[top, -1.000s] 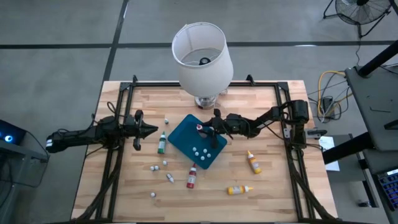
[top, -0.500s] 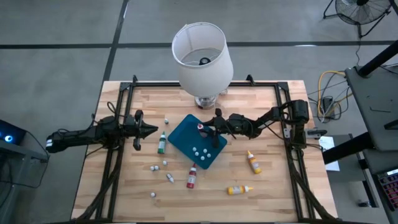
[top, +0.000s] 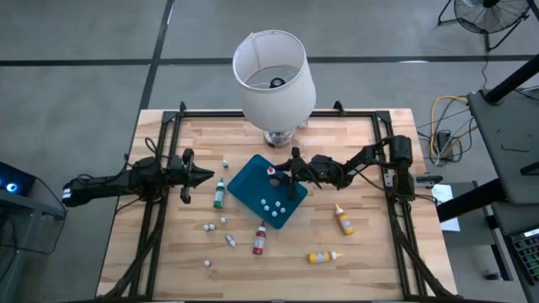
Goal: Pick & Place food coloring
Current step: Put the large orange food coloring bottle into the blue container
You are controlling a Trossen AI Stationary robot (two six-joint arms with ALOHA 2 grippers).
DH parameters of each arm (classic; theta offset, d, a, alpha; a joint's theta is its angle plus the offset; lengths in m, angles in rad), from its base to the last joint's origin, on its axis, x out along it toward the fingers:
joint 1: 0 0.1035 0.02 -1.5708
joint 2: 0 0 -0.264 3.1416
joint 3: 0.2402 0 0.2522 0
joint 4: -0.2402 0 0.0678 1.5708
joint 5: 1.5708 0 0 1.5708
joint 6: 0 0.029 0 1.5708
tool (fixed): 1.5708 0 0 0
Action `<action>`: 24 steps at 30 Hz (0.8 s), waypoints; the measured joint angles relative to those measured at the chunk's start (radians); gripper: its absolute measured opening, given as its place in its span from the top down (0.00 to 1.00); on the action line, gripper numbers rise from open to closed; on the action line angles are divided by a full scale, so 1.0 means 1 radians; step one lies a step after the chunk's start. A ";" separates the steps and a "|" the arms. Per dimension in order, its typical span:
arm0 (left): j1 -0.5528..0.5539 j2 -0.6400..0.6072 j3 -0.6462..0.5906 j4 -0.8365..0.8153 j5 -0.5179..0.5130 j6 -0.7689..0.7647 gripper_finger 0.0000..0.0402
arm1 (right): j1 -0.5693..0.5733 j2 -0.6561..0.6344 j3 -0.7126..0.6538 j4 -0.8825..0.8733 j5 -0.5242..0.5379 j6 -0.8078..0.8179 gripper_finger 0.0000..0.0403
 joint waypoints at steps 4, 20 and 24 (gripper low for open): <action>0.000 0.000 0.000 0.000 0.000 0.000 1.00 | 0.006 0.026 0.007 0.020 0.018 0.023 0.75; 0.000 0.000 0.000 0.000 0.000 0.000 1.00 | 0.000 0.024 0.006 0.018 0.071 0.015 0.75; 0.000 0.000 0.000 0.000 0.000 0.000 1.00 | 0.000 0.024 0.006 0.012 0.070 0.022 0.72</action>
